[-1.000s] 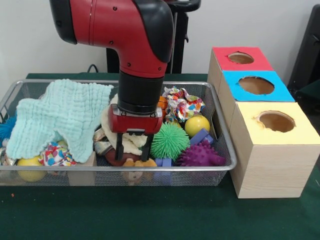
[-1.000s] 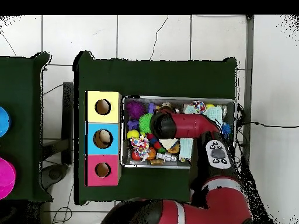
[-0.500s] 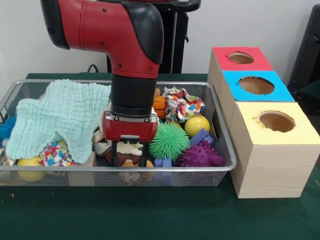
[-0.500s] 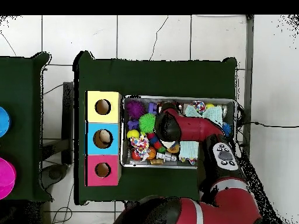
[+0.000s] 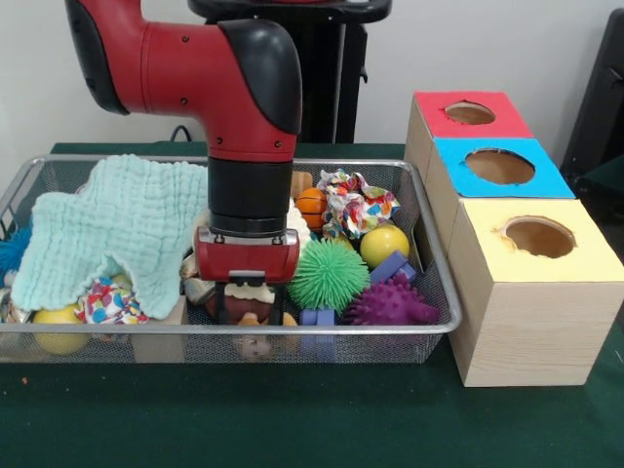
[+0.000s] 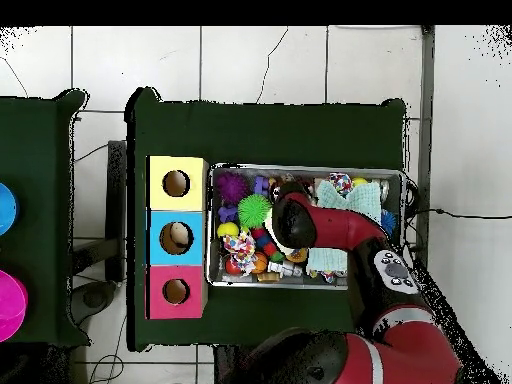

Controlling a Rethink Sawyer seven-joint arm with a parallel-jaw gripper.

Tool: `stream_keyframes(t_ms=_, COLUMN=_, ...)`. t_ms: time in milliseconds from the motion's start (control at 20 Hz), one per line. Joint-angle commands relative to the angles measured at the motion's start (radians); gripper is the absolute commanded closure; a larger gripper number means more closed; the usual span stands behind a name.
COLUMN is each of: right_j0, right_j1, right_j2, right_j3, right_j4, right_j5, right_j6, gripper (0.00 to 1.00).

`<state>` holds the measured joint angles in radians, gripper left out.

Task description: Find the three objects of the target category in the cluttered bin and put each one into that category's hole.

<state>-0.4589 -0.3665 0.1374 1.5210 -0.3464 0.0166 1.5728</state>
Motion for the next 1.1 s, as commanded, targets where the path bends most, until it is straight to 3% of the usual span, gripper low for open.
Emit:
stream_keyframes(t_ms=50, right_j0=-0.012, right_j1=0.142, right_j2=0.076, right_j3=0.015, right_j4=0.03, right_j5=0.088, right_j6=0.125, gripper=0.0)
stream_keyframes(t_ms=300, right_j0=-0.004, right_j1=0.151, right_j2=0.104, right_j3=-0.013, right_j4=0.052, right_j5=0.177, right_j6=0.082, gripper=0.0)
stream_keyframes(t_ms=350, right_j0=-0.006, right_j1=0.152, right_j2=0.11, right_j3=-0.015, right_j4=0.061, right_j5=0.199, right_j6=0.07, gripper=1.0)
stream_keyframes(t_ms=550, right_j0=0.019, right_j1=0.146, right_j2=0.103, right_j3=-0.038, right_j4=0.082, right_j5=0.289, right_j6=0.045, gripper=1.0)
stream_keyframes(t_ms=850, right_j0=0.078, right_j1=0.111, right_j2=0.042, right_j3=-0.061, right_j4=0.084, right_j5=0.319, right_j6=0.061, gripper=1.0)
stream_keyframes(t_ms=1000, right_j0=0.145, right_j1=0.063, right_j2=-0.039, right_j3=-0.051, right_j4=0.081, right_j5=0.285, right_j6=0.123, gripper=1.0)
stream_keyframes(t_ms=1100, right_j0=0.231, right_j1=0.002, right_j2=-0.144, right_j3=-0.043, right_j4=0.064, right_j5=0.236, right_j6=0.175, gripper=1.0)
